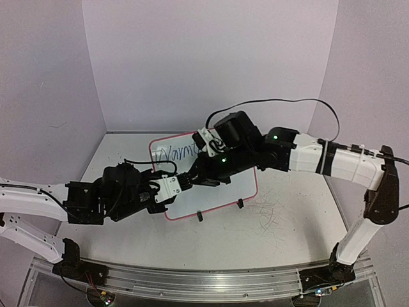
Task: Write a sentence on the whiteboard
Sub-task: Insert the pen cap into the whiteboard marker, then put down the whiteboard marker at the center of the board.
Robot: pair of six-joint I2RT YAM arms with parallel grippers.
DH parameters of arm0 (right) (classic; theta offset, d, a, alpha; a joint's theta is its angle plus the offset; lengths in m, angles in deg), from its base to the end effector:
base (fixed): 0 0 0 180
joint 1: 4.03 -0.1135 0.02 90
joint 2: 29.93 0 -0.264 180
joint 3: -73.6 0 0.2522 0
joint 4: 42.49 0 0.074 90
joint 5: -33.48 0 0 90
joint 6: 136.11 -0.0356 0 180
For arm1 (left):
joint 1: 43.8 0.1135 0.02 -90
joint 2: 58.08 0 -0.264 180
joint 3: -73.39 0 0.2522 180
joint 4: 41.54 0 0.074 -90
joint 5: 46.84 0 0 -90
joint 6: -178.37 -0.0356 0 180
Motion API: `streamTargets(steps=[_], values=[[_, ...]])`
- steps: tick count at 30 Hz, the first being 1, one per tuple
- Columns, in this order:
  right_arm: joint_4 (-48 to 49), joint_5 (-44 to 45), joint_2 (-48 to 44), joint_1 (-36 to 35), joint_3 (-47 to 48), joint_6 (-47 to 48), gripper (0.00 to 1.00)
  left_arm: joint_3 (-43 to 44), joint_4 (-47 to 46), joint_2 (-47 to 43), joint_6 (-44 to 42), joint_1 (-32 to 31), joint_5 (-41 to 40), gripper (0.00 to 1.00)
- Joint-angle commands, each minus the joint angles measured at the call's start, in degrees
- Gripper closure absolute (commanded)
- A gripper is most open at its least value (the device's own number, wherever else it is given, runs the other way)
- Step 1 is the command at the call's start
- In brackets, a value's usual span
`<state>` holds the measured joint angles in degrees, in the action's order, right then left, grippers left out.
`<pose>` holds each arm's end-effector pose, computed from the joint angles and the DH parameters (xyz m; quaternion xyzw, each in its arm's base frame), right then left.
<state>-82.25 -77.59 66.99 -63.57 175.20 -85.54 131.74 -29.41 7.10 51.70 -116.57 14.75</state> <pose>0.1871 0.3434 0.3345 -0.2353 0.8443 0.4501 0.1712 0.0930 -0.2425 0.2889 0.5618 0.5721 0.0154 0.5974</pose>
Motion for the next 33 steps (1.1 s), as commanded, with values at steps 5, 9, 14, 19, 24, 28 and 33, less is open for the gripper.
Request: streamTargets(steps=[5,9,14,19,24,28,33], values=[[11.43,9.15,-21.41,2.72,-16.09,6.07,1.0,6.61,-3.76,-7.75,17.54,-1.29,11.56,0.1],[6.42,23.32,-33.72,7.03,-21.83,11.54,1.0,8.46,-3.37,-9.98,22.78,-1.2,12.28,0.09],[-1.68,44.44,-34.9,17.94,-29.31,12.01,1.0,10.52,-3.46,-9.02,28.39,-1.19,1.83,0.09],[7.85,47.95,-29.33,22.13,-40.32,10.42,1.0,8.71,-5.19,-8.88,36.71,-0.97,-8.3,0.07],[15.93,51.89,-22.92,22.2,-46.47,6.28,1.0,6.71,-3.59,-10.07,42.28,-0.93,-10.18,0.08],[17.97,48.33,-17.6,22.17,-47.9,3.71,0.96,5.44,-3.41,-11.46,43.48,-0.95,-10.83,0.08],[20.64,44.88,-12.73,22.19,-50.91,-0.76,0.95,6.48,-3.07,-11.85,41.6,-0.94,-11.63,0.08]])
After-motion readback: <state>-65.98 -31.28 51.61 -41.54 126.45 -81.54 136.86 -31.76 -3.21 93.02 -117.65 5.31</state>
